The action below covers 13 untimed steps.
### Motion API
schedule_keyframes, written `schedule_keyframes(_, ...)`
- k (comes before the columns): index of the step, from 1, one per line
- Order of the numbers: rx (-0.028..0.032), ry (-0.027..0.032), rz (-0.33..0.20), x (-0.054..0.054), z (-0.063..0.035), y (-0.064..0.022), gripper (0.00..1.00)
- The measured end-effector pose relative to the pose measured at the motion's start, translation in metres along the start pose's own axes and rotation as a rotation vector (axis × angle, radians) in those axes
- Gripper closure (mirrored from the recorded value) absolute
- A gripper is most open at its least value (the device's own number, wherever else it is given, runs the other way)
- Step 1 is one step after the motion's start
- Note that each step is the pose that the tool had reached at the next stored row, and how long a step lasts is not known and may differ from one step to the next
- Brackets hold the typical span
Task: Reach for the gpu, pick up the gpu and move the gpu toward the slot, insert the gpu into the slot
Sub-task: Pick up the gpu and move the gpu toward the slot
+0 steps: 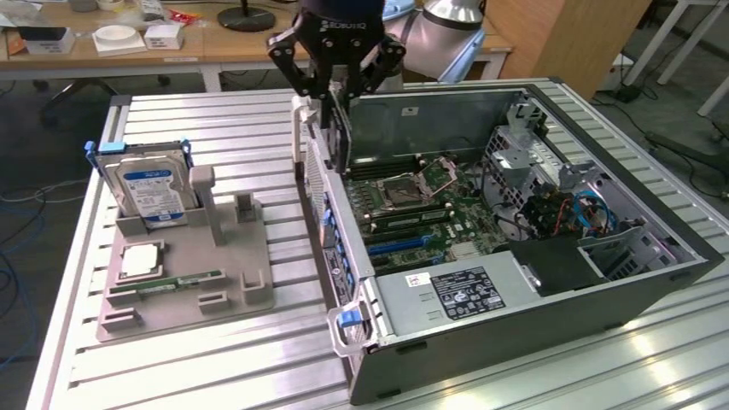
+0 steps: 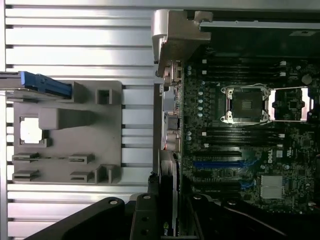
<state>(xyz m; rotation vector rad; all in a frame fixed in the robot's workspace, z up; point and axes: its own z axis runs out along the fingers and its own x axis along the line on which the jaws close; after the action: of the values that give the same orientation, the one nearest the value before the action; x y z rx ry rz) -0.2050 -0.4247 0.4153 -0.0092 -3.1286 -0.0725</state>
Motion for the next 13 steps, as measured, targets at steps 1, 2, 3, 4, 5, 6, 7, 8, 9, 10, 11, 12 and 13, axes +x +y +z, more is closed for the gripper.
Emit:
schedule_keyframes(1, -0.0003, 0.0000, 0.000, -0.004, -0.0001, 0.0000, 0.73)
schedule_keyframes(2, -0.0006, 0.0000, 0.000, -0.008, -0.0001, 0.0001, 0.73)
schedule_keyframes(3, -0.0009, 0.0001, 0.000, -0.012, -0.0002, 0.0001, 0.73)
schedule_keyframes(4, -0.0012, 0.0001, 0.000, -0.017, -0.0003, 0.0001, 0.73)
schedule_keyframes(5, -0.0016, 0.0001, 0.000, -0.021, -0.0002, 0.0001, 0.73)
schedule_keyframes(6, -0.0019, 0.0001, 0.000, -0.025, -0.0002, 0.0002, 0.73)
schedule_keyframes(7, -0.0020, 0.0001, 0.000, -0.030, -0.0003, 0.0002, 0.73)
schedule_keyframes(8, -0.0021, 0.0000, -0.001, -0.033, -0.0003, 0.0002, 0.73)
schedule_keyframes(9, -0.0021, 0.0001, 0.000, -0.037, -0.0004, 0.0002, 0.73)
schedule_keyframes(10, -0.0021, 0.0002, 0.000, -0.041, -0.0004, 0.0003, 0.73)
schedule_keyframes(11, -0.0022, 0.0001, 0.000, -0.045, -0.0005, 0.0003, 0.73)
schedule_keyframes(12, -0.0022, 0.0001, -0.001, -0.048, -0.0005, 0.0003, 0.73)
schedule_keyframes(13, -0.0023, 0.0001, 0.000, -0.052, -0.0005, 0.0003, 0.73)
